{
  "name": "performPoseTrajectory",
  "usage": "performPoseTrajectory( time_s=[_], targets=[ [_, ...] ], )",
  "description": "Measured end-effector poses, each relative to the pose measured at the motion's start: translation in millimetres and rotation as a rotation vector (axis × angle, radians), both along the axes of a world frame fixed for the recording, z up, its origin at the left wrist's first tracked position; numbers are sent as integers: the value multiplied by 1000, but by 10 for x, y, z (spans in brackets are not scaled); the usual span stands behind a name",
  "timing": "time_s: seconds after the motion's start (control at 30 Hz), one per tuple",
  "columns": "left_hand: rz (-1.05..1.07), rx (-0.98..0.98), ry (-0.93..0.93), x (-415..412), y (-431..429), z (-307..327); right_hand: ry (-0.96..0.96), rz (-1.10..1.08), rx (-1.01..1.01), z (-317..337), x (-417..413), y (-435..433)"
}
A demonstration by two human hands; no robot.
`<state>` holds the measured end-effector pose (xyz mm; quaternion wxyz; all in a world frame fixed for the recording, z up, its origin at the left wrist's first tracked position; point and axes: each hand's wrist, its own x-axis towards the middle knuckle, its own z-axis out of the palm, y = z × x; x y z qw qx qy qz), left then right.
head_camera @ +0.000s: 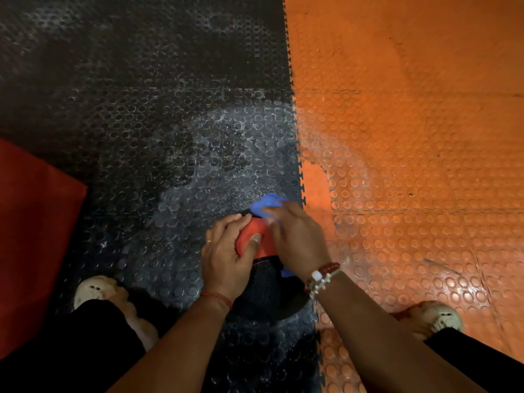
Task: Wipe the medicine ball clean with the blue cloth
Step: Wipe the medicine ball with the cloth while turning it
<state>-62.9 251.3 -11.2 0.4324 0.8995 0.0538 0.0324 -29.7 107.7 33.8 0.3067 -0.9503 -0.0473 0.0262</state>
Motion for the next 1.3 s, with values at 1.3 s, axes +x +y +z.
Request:
performPoseTrajectory(
  time_s=[1.3],
  targets=[
    [-7,-90,70,36,-31,35,421,-641,434,-554,-134,-673]
  ],
)
